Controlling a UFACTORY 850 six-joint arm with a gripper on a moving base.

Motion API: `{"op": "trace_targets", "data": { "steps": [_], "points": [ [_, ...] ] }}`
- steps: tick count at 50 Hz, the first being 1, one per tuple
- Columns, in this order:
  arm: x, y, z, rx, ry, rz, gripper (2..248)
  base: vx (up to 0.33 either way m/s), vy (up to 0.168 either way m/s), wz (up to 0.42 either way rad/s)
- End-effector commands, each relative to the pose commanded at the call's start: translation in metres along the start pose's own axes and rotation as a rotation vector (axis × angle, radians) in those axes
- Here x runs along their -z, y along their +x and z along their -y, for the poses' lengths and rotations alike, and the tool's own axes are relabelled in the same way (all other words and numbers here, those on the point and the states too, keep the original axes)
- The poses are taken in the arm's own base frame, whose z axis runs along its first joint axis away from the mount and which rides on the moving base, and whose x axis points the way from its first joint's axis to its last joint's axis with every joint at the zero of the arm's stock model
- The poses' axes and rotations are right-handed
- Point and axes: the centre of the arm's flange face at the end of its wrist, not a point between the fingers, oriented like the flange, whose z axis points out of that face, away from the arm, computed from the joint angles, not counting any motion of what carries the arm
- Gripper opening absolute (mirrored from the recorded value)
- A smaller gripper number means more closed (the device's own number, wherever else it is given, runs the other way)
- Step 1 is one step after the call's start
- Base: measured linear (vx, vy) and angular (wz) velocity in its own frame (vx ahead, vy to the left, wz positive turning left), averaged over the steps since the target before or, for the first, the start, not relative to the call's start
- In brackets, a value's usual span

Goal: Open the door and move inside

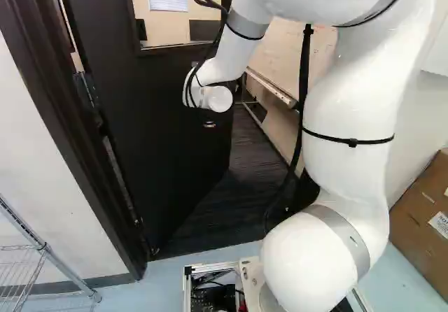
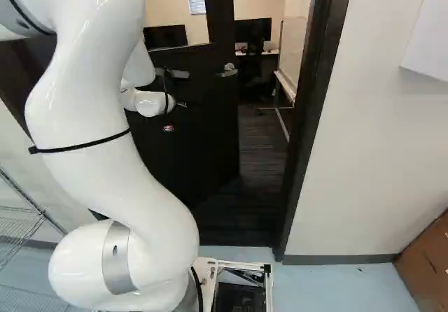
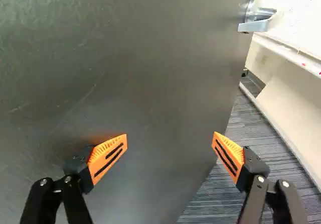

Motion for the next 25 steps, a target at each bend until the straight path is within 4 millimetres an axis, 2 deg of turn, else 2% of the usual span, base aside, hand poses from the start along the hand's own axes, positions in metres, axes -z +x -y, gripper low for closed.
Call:
{"op": "trace_targets", "data": {
  "steps": [25],
  "points": [
    [-0.034, 0.004, 0.029, 0.007, 0.035, -0.011, 247, 0.0, 0.0, 0.0]
  ]
}}
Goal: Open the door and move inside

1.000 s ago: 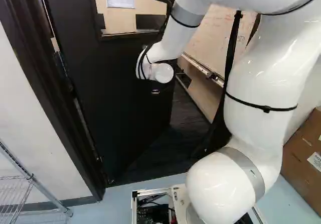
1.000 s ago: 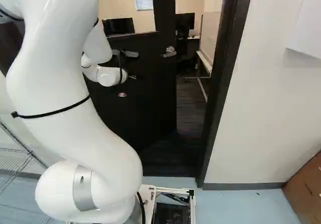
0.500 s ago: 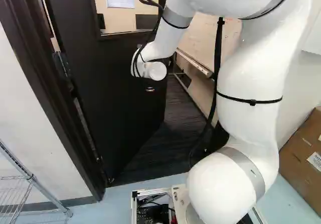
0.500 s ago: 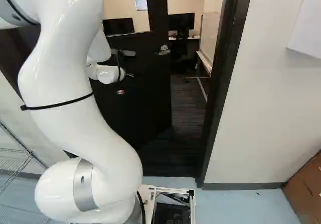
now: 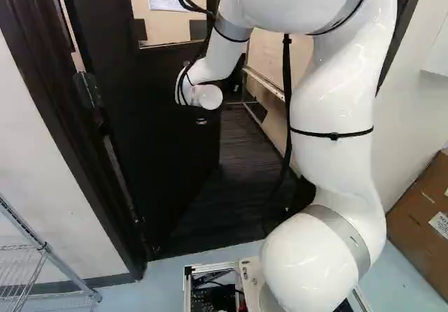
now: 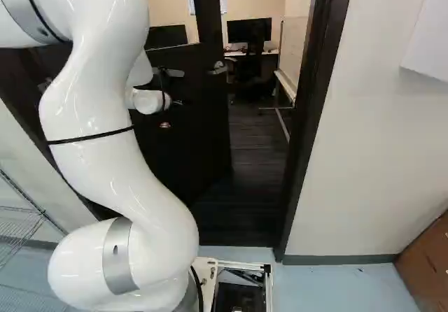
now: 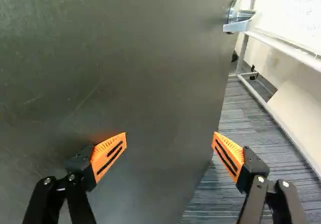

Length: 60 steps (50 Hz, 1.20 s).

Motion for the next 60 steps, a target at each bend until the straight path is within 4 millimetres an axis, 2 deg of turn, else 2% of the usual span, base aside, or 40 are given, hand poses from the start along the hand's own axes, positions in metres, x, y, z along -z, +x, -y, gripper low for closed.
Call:
{"op": "trace_targets", "data": {
  "steps": [29, 60],
  "points": [
    [-0.029, -0.001, 0.035, 0.01, 0.046, -0.011, 247, 0.0, 0.0, 0.0],
    [-0.038, -0.005, 0.066, 0.045, 0.107, -0.014, 247, 0.0, 0.0, 0.0]
  ]
}}
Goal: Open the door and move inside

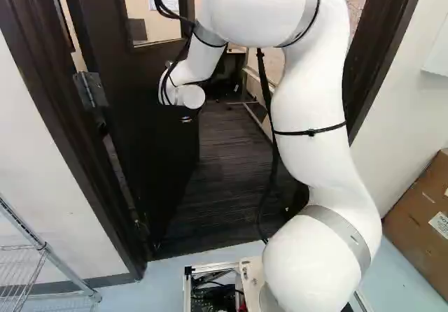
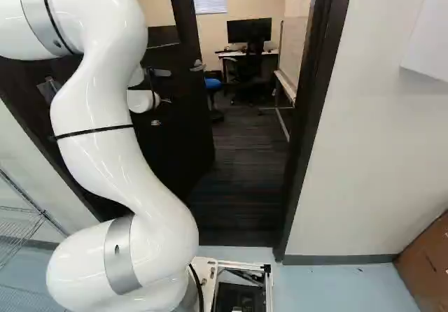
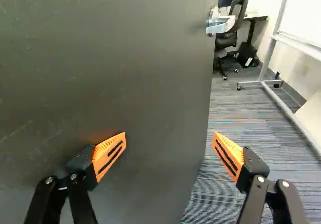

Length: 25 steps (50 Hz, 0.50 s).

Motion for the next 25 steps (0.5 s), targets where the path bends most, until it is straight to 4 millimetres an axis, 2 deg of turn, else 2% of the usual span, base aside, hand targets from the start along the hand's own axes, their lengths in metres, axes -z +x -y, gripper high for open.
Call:
{"op": "trace_targets", "data": {
  "steps": [25],
  "points": [
    [-0.007, -0.003, 0.025, 0.054, 0.068, -0.003, 247, 0.0, 0.0, 0.0]
  ]
}}
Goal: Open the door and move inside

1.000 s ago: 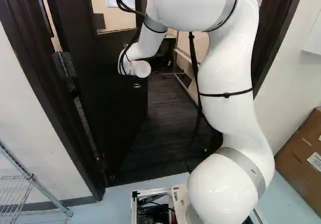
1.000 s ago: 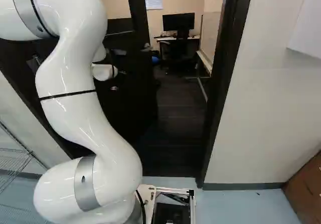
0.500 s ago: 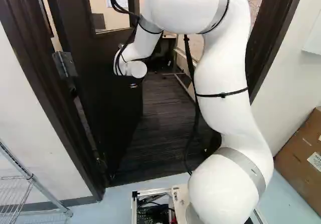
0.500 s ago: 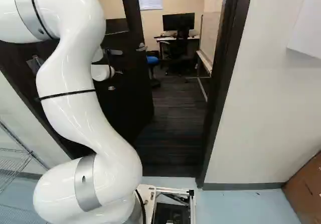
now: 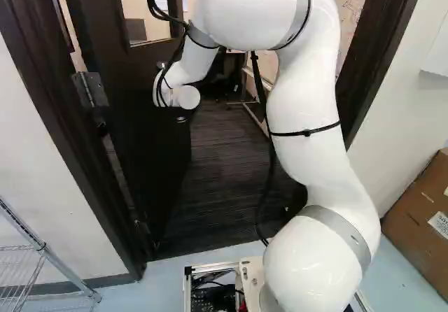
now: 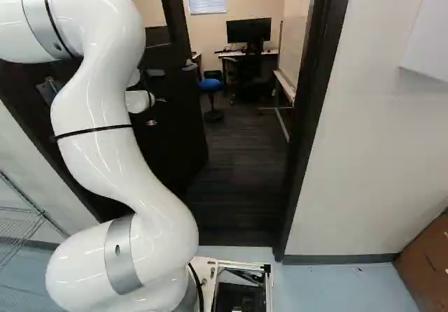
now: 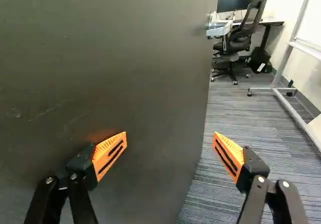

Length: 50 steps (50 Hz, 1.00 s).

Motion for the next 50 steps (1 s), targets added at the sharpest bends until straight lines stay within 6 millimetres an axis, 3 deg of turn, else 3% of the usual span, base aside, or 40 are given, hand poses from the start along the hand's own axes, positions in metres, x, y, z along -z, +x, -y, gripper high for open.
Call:
{"op": "trace_targets", "data": {
  "steps": [50],
  "points": [
    [-0.015, -0.004, 0.047, 0.156, 0.167, -0.011, 247, 0.0, 0.0, 0.0]
  ]
}}
